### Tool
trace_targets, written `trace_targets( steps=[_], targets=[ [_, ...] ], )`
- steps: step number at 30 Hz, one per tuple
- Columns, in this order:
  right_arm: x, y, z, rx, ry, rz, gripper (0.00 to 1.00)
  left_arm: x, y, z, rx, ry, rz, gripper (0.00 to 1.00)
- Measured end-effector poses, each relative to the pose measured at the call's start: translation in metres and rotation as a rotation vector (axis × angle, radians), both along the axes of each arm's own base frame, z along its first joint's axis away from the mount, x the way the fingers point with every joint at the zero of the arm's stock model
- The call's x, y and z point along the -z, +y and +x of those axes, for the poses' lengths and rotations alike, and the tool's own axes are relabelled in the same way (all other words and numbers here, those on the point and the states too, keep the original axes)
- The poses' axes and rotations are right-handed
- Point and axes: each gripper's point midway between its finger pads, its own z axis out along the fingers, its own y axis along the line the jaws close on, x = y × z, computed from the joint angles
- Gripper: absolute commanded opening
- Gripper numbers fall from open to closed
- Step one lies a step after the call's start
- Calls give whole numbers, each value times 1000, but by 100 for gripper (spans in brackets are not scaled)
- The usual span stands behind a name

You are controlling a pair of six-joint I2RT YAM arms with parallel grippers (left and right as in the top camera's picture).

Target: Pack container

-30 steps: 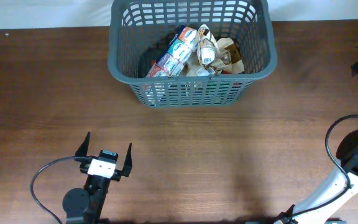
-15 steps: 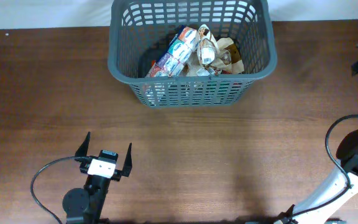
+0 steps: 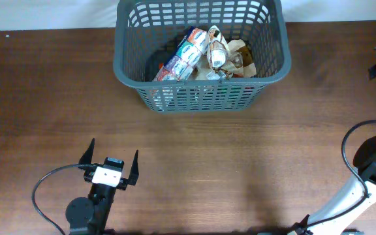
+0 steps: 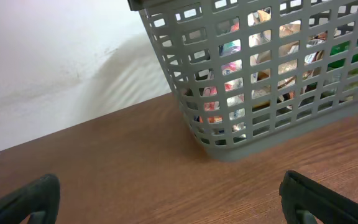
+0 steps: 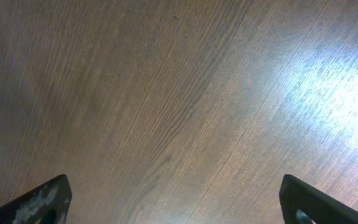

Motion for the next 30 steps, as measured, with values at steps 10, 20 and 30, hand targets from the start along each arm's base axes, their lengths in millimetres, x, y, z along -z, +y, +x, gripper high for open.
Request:
trace_targets(
  steps=[10, 20, 30],
  targets=[
    [0, -3, -2, 5, 9, -18, 99, 0, 0, 0, 0, 0, 0, 99],
    [-41, -32, 39, 12, -164, -265, 99, 0, 0, 0, 0, 0, 0, 99],
    [-201, 32, 55, -51, -548, -538, 99, 0, 0, 0, 0, 0, 0, 99]
  ],
)
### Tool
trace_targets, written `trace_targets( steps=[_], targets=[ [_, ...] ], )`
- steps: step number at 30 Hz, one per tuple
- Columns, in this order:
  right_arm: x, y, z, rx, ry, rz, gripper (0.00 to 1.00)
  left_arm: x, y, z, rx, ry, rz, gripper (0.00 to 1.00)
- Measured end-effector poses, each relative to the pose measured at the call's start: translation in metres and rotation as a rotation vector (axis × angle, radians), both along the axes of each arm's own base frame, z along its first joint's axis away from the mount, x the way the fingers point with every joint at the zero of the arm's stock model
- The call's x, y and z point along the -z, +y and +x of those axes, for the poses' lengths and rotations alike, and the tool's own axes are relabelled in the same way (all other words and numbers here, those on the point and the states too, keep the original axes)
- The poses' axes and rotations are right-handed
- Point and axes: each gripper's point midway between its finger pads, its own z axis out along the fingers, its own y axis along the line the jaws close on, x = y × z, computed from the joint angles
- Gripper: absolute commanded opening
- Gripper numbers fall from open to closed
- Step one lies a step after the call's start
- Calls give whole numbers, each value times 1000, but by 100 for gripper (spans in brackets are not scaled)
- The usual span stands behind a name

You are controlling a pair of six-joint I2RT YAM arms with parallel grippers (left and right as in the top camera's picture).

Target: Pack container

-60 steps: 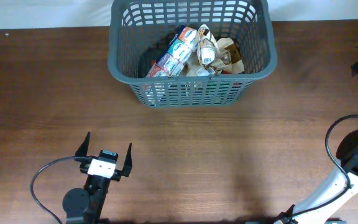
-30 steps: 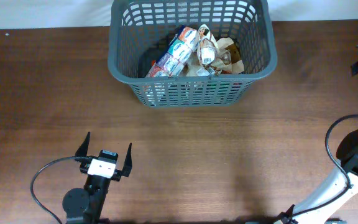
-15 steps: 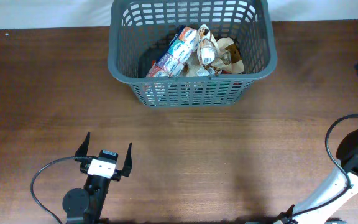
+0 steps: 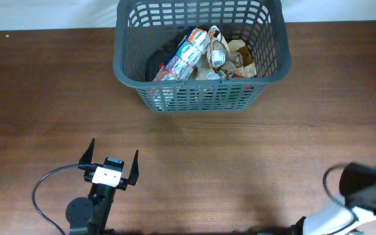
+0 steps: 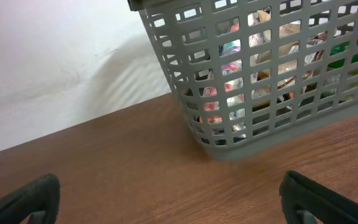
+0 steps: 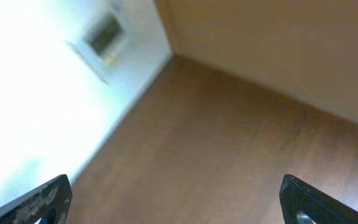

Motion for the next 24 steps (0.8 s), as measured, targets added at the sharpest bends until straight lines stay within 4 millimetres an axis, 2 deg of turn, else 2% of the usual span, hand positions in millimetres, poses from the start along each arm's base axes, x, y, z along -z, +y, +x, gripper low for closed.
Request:
trace_targets(
  steps=[2, 5, 8, 12, 15, 19, 24],
  targets=[
    [-29, 17, -12, -20, -57, -28, 99, 0, 0, 0, 0, 0, 0, 99],
    [-60, 35, -29, -40, -123, -56, 99, 0, 0, 0, 0, 0, 0, 99],
    [-88, 54, -47, -68, -187, -77, 99, 0, 0, 0, 0, 0, 0, 99],
    [-115, 76, -66, -108, -256, -92, 99, 0, 0, 0, 0, 0, 0, 99],
    [-127, 89, -84, -134, -292, -98, 99, 0, 0, 0, 0, 0, 0, 99],
    [-123, 96, -111, -138, -305, -101, 99, 0, 0, 0, 0, 0, 0, 99],
    [-120, 99, -132, -134, -408, -126, 99, 0, 0, 0, 0, 0, 0, 99]
  ],
)
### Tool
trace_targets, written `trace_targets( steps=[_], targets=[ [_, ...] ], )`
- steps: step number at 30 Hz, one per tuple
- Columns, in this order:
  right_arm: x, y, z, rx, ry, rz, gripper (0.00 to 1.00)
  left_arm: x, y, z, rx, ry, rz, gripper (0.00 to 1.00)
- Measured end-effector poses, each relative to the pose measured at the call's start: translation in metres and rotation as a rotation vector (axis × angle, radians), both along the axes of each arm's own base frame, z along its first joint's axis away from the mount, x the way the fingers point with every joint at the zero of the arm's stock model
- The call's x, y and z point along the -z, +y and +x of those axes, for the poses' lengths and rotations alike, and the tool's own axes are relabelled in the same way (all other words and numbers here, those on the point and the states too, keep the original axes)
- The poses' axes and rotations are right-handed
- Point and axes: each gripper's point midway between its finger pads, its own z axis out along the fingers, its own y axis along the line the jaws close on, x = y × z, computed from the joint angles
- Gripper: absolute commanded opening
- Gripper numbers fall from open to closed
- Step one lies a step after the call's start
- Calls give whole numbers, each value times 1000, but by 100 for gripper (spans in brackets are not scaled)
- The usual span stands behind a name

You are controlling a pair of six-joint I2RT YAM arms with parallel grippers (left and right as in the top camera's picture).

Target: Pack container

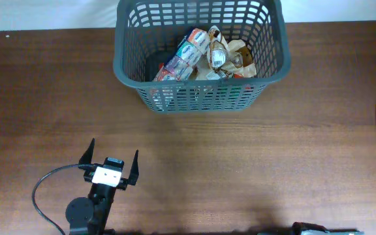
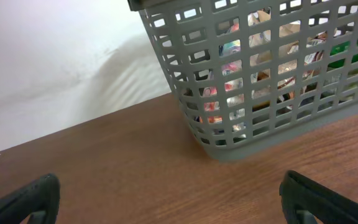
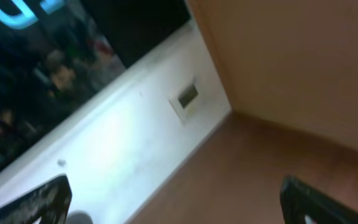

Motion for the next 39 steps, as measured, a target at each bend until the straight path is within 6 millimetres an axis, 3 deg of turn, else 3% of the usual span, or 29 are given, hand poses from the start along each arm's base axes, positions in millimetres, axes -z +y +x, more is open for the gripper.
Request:
trace_targets(
  steps=[7, 12, 19, 27, 39],
  targets=[
    [26, 19, -45, -65, -185, -23, 99, 0, 0, 0, 0, -1, 0, 99],
    [68, 38, -71, -140, -202, -16, 99, 0, 0, 0, 0, -1, 0, 99],
    [118, 56, -92, -217, -202, -7, 99, 0, 0, 0, 0, -1, 0, 99],
    [175, 64, -104, -252, -188, -12, 99, 0, 0, 0, 0, -1, 0, 99],
    [185, 84, -101, -381, -275, -280, 99, 0, 0, 0, 0, -1, 0, 99]
  ],
)
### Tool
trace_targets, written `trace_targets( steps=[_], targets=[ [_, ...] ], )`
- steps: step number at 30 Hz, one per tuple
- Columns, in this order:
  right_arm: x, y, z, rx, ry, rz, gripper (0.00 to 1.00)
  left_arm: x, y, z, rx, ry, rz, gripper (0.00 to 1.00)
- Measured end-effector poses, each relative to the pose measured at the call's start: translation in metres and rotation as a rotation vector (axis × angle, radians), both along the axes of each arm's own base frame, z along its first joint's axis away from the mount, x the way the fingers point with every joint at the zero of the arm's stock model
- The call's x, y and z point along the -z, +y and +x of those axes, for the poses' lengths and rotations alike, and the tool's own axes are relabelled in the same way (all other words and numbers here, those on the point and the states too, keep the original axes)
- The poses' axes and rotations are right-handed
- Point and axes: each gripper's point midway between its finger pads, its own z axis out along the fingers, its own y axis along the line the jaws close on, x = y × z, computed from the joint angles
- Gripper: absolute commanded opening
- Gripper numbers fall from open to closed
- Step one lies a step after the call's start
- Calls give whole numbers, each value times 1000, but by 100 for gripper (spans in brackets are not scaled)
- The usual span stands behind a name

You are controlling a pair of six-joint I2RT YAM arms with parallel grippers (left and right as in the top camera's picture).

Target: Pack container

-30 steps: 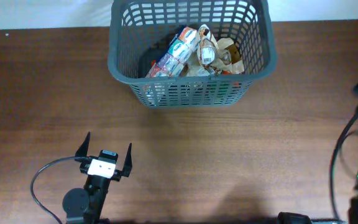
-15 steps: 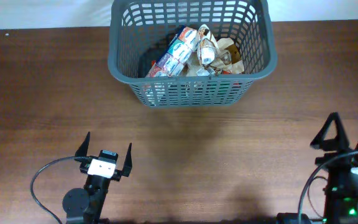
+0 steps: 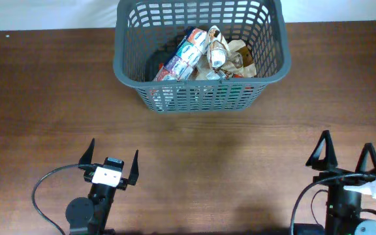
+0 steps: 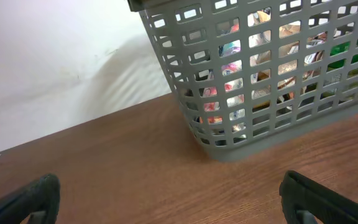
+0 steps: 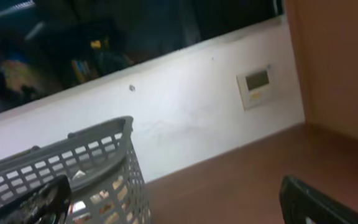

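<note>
A grey slatted basket (image 3: 129, 65) stands at the table's far middle, holding several snack packets (image 3: 204, 55). The left wrist view shows the basket (image 4: 266, 134) close ahead, and the right wrist view catches its corner (image 5: 104, 155) at lower left. My left gripper (image 3: 109, 156) rests open near the front left, nothing between its fingers. My right gripper (image 3: 346, 154) stands open near the front right, fingers pointing toward the basket, also empty.
The brown wooden table (image 3: 240, 150) runs wide between both arms and the basket. A white wall (image 5: 185, 118) with a small panel (image 5: 257, 84) rises behind the table's far edge. Cables loop beside each arm base.
My right arm has come back into the overhead view at the front right, gripper open. Its camera now faces the basket and wall instead of the room. The left arm is unchanged.
At first my right arm was at the far right edge, its camera looking down at bare table. It then swung up and away, out of the overhead view. Now it sits at the front right, open. The left gripper and basket stayed put throughout.
</note>
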Motion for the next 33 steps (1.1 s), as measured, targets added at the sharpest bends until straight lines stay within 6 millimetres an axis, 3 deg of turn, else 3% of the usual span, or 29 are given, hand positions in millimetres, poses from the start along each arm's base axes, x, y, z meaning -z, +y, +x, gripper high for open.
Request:
trace_targets(
  steps=[12, 21, 33],
  targets=[
    [-8, 22, 6, -115, -108, -51, 99, 0, 0, 0, 0, 0, 0, 99],
    [5, 38, 14, -194, -115, -55, 99, 0, 0, 0, 0, 0, 0, 99],
    [83, 39, 41, -201, 40, -45, 99, 0, 0, 0, 0, 0, 0, 99]
  ],
)
